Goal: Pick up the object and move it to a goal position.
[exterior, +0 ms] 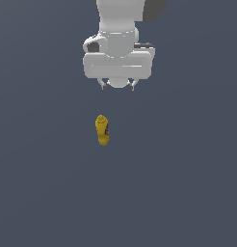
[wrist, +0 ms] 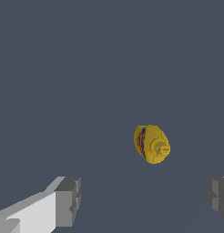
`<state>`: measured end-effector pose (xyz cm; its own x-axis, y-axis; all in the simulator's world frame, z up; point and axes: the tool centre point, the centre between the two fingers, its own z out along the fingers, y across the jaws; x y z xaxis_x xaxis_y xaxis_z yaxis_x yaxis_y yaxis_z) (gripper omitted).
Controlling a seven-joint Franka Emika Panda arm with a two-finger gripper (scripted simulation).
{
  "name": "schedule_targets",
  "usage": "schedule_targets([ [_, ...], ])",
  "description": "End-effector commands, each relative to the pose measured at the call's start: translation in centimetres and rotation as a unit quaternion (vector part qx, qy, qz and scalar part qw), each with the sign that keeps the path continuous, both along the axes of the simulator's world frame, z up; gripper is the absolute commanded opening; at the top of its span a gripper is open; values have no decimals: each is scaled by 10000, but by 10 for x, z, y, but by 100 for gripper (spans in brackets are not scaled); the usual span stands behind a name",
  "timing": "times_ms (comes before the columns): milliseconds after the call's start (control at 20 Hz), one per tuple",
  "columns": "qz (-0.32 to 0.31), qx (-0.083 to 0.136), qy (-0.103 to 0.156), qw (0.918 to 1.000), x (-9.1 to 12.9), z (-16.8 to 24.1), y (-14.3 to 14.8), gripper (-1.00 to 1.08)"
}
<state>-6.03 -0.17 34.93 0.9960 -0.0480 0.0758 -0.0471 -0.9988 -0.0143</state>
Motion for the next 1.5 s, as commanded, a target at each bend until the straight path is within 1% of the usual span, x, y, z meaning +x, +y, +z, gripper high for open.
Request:
schedule_targets([
  [0, 0, 0, 0, 10000, 0, 0, 0, 100],
  [150, 8, -6, -26, 10000, 0, 2, 1, 100],
  [450, 54, -37, -157, 9999, 2, 12, 5, 100],
  [600, 56, -37, -162, 9998, 2, 12, 5, 100],
  [800, 27, -34, -122, 9999, 3, 3, 0, 100],
  [1050, -68, -27, -1, 10000, 4, -29, -19, 100],
  [1450, -297, -32, 292, 9991, -4, -106, -65, 100],
])
